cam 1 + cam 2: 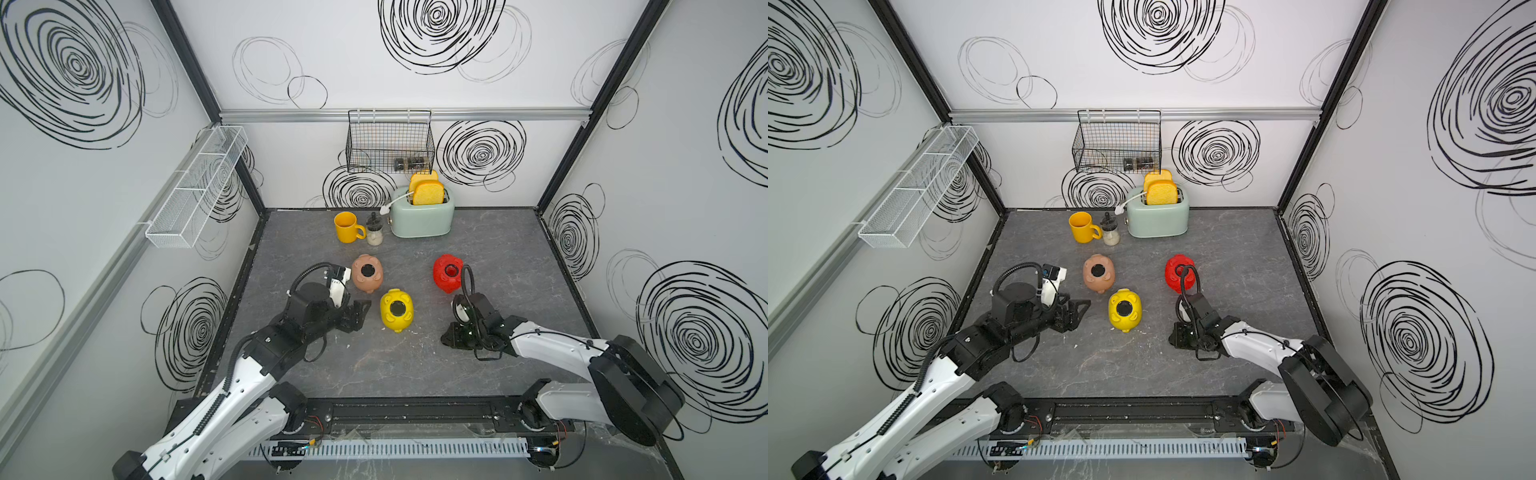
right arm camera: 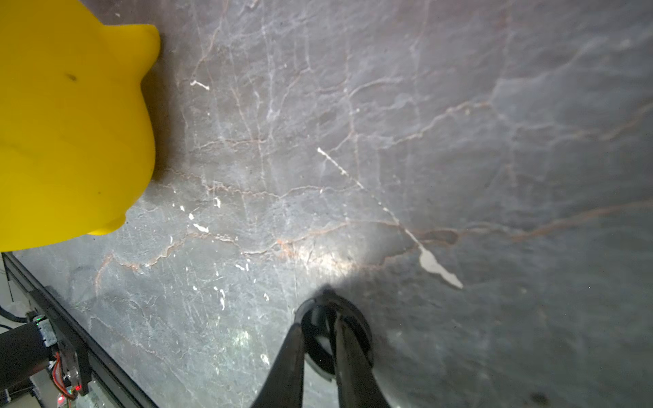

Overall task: Close piggy banks
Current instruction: Pick up the knob at the center of the board.

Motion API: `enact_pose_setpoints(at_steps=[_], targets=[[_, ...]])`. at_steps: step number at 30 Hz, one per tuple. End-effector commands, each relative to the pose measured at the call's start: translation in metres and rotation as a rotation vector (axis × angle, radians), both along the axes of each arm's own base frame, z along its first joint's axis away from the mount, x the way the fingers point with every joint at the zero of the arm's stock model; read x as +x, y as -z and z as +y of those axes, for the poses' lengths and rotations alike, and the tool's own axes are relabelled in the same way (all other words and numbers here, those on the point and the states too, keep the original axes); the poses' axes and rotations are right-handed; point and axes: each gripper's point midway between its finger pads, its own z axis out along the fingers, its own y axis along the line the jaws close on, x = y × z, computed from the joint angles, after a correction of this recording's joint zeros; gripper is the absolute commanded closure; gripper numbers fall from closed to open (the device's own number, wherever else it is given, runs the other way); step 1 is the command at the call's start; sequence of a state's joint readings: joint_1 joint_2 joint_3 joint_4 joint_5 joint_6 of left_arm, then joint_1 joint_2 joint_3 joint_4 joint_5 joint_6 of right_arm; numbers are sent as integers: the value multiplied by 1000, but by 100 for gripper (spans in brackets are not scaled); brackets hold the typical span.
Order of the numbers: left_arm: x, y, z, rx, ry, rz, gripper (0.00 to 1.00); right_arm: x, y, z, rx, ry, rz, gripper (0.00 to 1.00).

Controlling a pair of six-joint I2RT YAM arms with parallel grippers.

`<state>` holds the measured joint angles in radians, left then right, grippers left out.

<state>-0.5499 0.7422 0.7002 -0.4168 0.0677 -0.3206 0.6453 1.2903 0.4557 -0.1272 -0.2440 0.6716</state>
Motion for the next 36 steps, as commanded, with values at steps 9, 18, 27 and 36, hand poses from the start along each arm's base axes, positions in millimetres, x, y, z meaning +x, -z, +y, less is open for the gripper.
enact_pose_setpoints(at_steps=[9, 18, 27, 36], targets=[[7, -3, 1, 3, -12, -30, 24, -19, 25, -37, -219, 22, 94, 85], [8, -2, 1, 7, -15, -25, 24, -21, 30, -46, -392, -30, 75, 85], [9, -3, 5, 2, -26, -28, 24, -32, 36, -43, -469, -89, 118, 83], [9, -3, 5, 2, -26, -27, 24, -40, 40, -43, -533, -118, 158, 84]])
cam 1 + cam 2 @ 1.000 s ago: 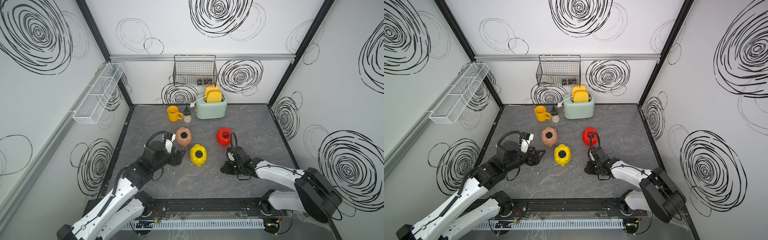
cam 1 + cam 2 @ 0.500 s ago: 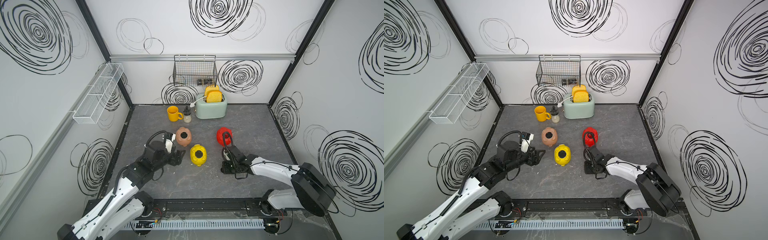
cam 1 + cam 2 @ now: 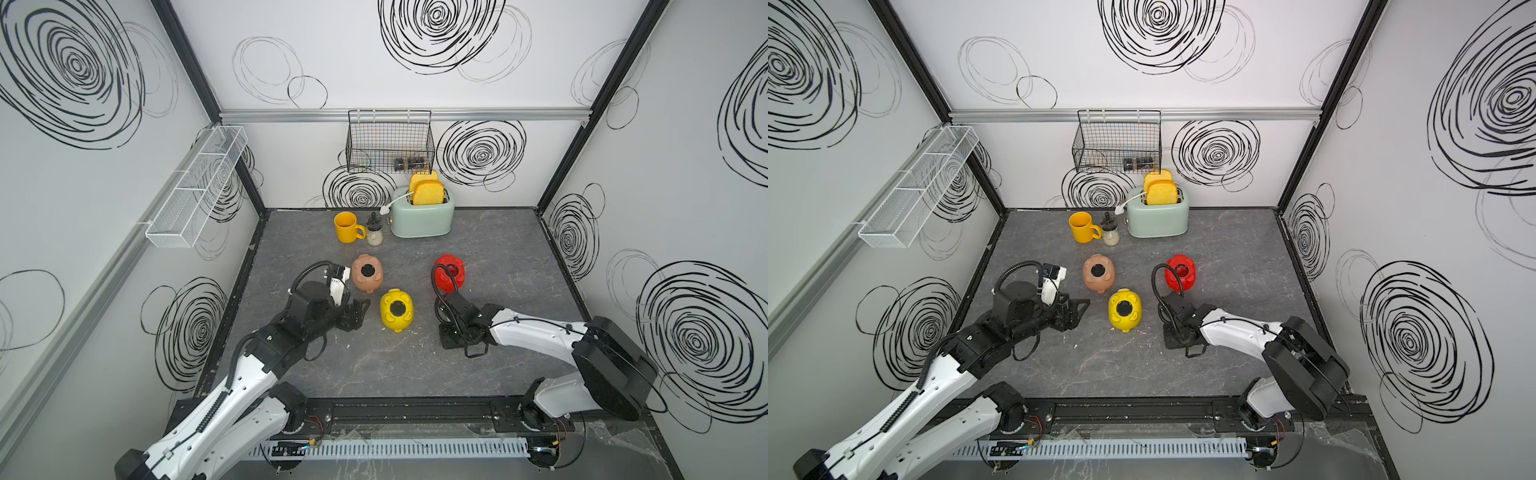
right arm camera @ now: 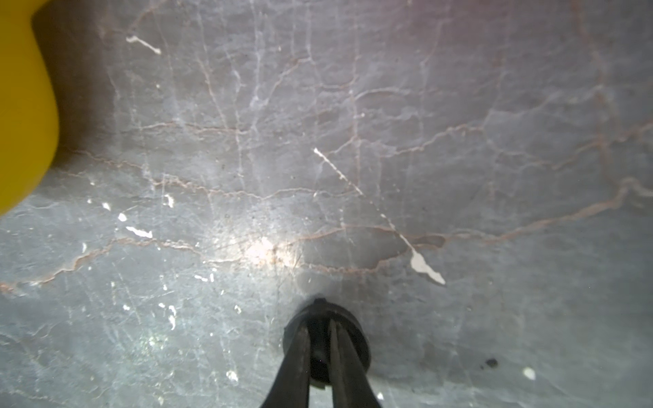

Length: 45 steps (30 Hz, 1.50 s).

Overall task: Close piggy banks
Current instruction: Pick up the knob at the center of the board.

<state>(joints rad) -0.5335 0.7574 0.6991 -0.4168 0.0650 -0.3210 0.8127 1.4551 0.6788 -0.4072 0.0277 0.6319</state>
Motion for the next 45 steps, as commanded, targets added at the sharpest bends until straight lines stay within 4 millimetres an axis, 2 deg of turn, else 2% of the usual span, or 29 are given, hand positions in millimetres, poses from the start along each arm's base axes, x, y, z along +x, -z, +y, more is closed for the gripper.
enact_pose_setpoints(at_steps=[1, 15, 24, 32, 45], targets=[[5, -7, 1, -7, -8, -40, 24, -40, 36, -42, -204, 0, 172, 84], [6, -5, 1, -3, -6, -33, 24, -48, 41, -43, -262, -25, 231, 84], [6, -4, 0, -1, -1, -29, 24, -46, 43, -44, -264, -29, 235, 90], [6, -4, 0, 0, -2, -29, 24, -38, 40, -46, -246, -4, 216, 100], [6, -4, 0, 0, -4, -30, 24, -34, 36, -45, -215, 6, 204, 100]])
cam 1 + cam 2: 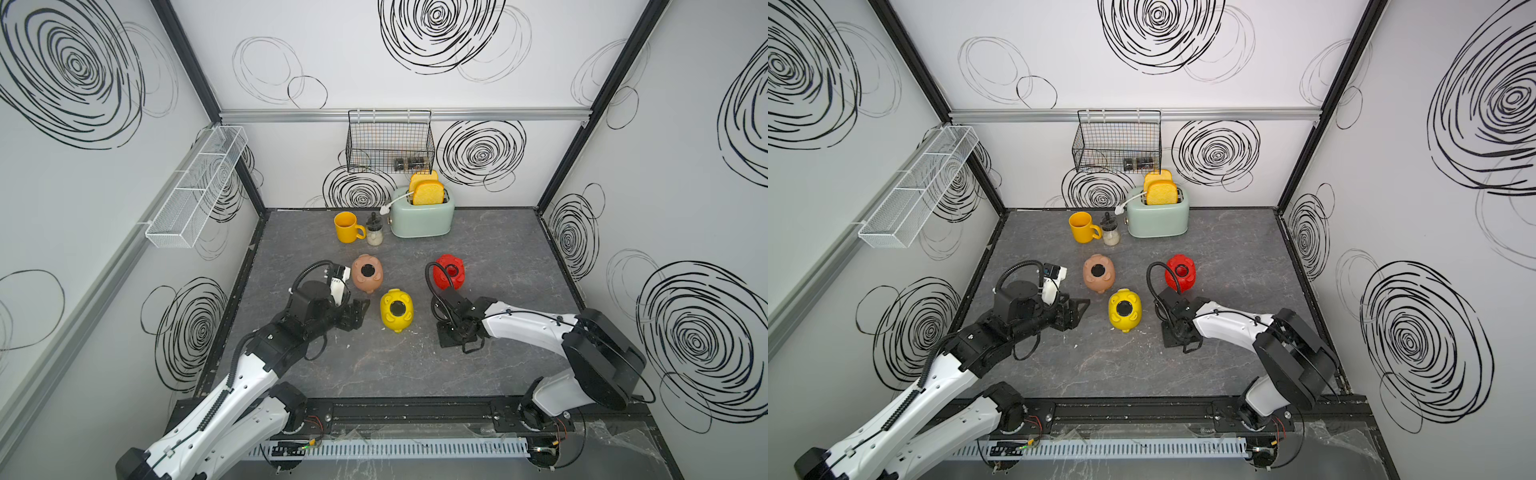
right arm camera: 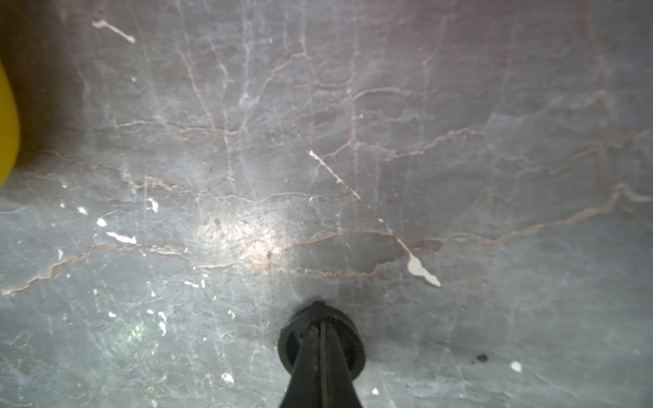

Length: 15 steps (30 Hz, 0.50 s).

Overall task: Close piggy banks
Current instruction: Pick up the knob at the center of the board.

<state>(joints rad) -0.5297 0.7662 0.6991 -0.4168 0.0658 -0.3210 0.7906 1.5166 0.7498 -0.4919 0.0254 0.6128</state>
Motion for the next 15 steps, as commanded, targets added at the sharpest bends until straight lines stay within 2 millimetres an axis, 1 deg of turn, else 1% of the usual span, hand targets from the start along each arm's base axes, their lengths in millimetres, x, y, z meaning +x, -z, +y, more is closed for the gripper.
enact_pose_setpoints(at_steps=[1, 12, 15], targets=[[4, -7, 0, -7, 0, -40, 24, -37, 34, -40, -156, 3, 152, 100], [4, -7, 0, -8, -3, -40, 24, -34, 27, -38, -134, 5, 132, 100], [4, -6, 0, -7, -1, -38, 24, -32, 23, -37, -124, 9, 120, 100]])
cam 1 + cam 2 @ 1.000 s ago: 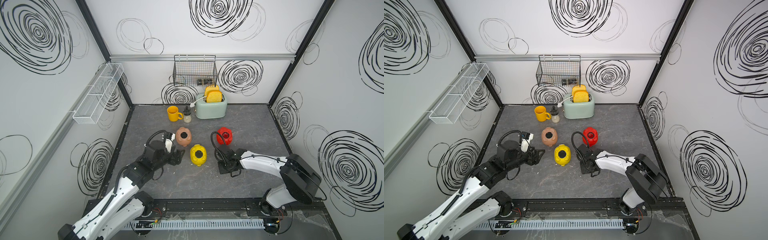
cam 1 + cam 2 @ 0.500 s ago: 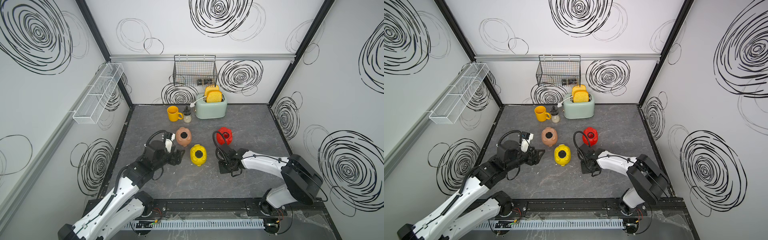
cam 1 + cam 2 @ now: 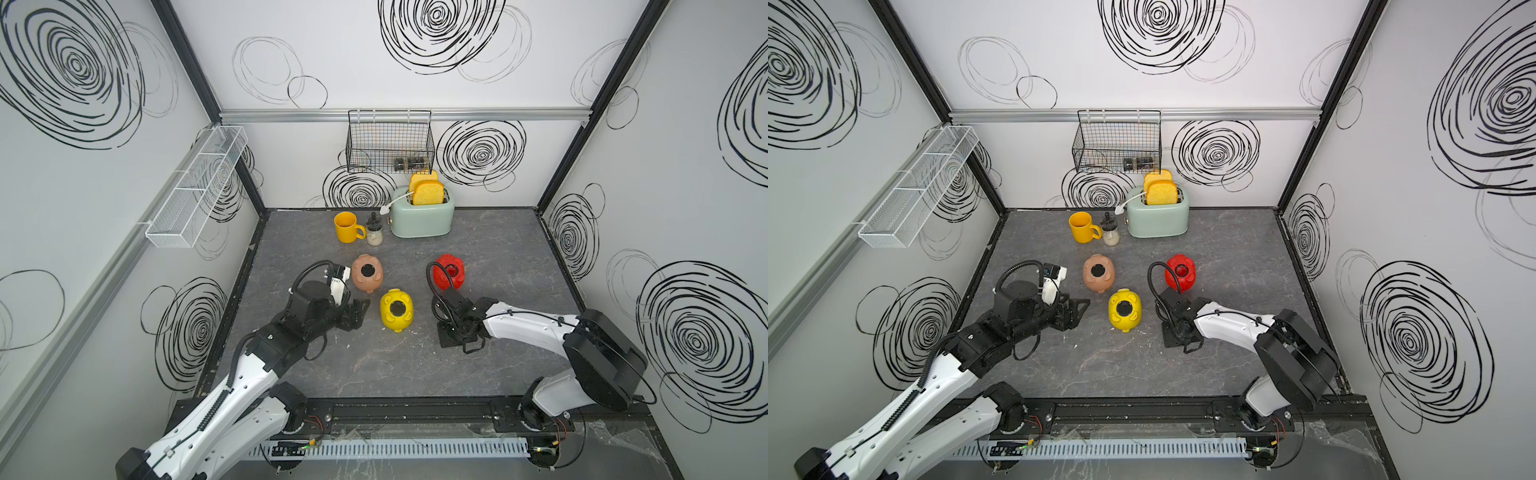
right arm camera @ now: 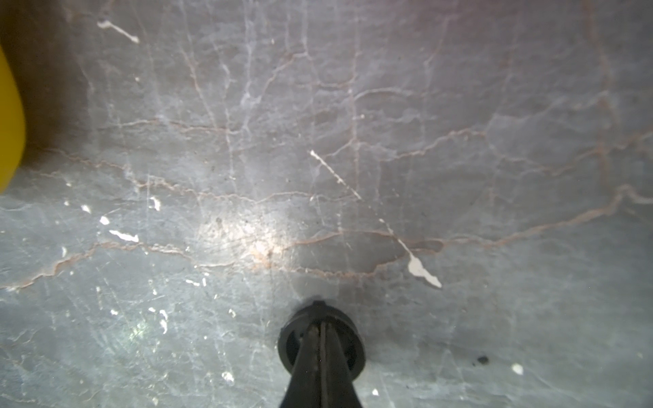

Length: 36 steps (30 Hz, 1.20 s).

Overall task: Close piggy banks
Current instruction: Pick up the knob at the center of the board.

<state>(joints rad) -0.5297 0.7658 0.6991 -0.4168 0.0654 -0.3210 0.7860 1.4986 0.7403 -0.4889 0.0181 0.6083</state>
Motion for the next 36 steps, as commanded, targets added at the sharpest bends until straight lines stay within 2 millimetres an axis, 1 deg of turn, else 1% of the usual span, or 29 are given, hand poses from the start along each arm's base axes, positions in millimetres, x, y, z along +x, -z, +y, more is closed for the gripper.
enact_pose_setpoints(at_steps=[1, 5, 8, 11, 14, 16, 22, 28, 31, 34, 36], targets=[[4, -6, 0, -7, -2, -37, 24, -30, 22, -36, -132, 11, 118, 100], [4, -7, 0, -8, -2, -39, 24, -25, 12, -34, -109, 19, 101, 100], [4, -7, 0, -10, -1, -43, 24, -19, 0, -33, -99, 26, 79, 100], [4, -8, 0, -10, -1, -43, 24, -12, -13, -33, -77, 44, 62, 100], [3, -8, -1, -12, 4, -42, 24, -1, -32, -33, -36, 59, 42, 100], [3, -8, -1, -14, 5, -43, 24, 12, -49, -36, -31, 76, 0, 100], [3, -8, -2, -16, 10, -41, 24, 53, -91, -45, 28, 130, -81, 100], [2, -10, -1, -19, 8, -49, 24, 99, -127, -54, 48, 147, -158, 100], [2, -11, -1, -21, 8, -51, 24, 117, -137, -54, 47, 102, -197, 100], [2, -11, -1, -21, 11, -51, 24, 130, -143, -48, 66, 38, -226, 100], [1, -12, -2, -24, 13, -53, 24, 138, -146, -48, 59, 38, -227, 100]])
